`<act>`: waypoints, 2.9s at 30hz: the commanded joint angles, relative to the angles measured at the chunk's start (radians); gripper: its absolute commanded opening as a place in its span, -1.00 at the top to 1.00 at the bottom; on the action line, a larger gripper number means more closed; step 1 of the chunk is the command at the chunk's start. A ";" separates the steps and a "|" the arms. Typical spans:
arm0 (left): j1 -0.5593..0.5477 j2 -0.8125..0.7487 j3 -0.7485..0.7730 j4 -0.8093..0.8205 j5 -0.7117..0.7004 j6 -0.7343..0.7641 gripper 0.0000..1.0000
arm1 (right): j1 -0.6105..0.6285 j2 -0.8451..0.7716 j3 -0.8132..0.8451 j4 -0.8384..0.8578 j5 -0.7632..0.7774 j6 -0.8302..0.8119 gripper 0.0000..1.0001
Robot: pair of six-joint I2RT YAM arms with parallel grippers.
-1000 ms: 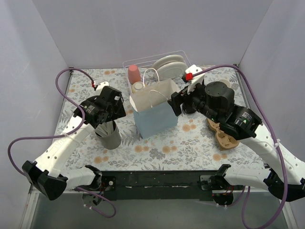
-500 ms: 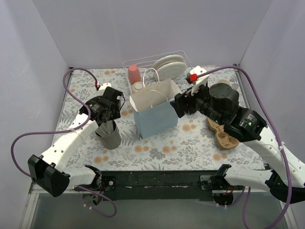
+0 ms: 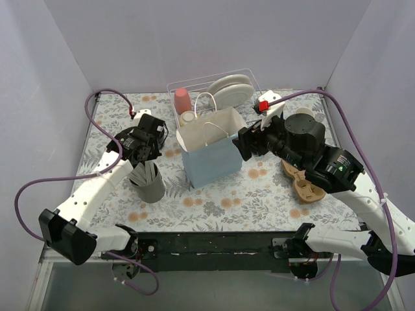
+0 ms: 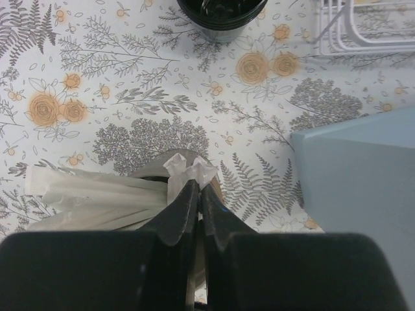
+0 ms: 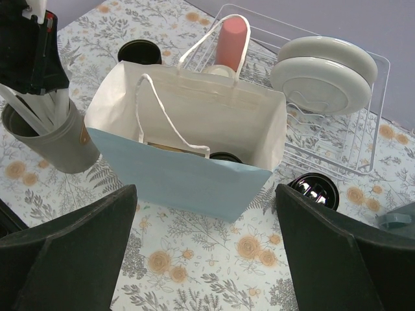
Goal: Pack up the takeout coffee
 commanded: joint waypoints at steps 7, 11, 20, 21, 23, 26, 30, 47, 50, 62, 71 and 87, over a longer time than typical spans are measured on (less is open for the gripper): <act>0.005 -0.034 0.278 -0.183 0.096 -0.028 1.00 | 0.003 -0.021 0.010 0.014 0.025 -0.009 -0.90; 0.005 -0.038 0.374 -0.257 0.082 -0.005 1.00 | 0.003 -0.026 0.010 0.015 0.023 -0.006 -0.90; 0.005 -0.084 0.558 -0.167 0.128 0.054 1.00 | 0.003 0.003 0.058 0.002 0.075 0.040 -0.97; 0.005 -0.095 0.565 -0.135 0.148 0.061 1.00 | 0.003 0.013 0.073 -0.006 0.080 0.047 -0.97; 0.005 -0.114 0.585 -0.058 0.180 0.056 1.00 | 0.003 0.020 0.084 -0.023 0.086 0.061 -0.97; 0.005 -0.094 0.645 -0.048 0.205 0.047 1.00 | 0.003 0.023 0.095 -0.032 0.086 0.080 -0.97; 0.005 -0.052 0.723 -0.087 0.196 0.053 1.00 | 0.003 0.008 0.081 -0.023 0.088 0.086 -0.97; 0.005 -0.163 0.356 -0.217 -0.013 0.051 1.00 | 0.003 0.010 0.047 0.005 0.049 0.086 -0.97; 0.005 -0.187 0.247 -0.171 0.001 0.041 1.00 | 0.003 0.003 0.039 0.009 0.048 0.078 -0.97; 0.005 -0.169 0.205 -0.053 -0.035 0.113 1.00 | 0.003 0.000 0.021 0.014 0.054 0.067 -0.97; 0.005 -0.167 0.236 0.010 0.023 0.131 1.00 | 0.001 0.019 0.022 0.023 0.051 0.043 -0.97; 0.005 -0.155 0.319 -0.008 0.088 0.108 1.00 | 0.003 0.028 0.029 0.022 0.040 0.017 -0.97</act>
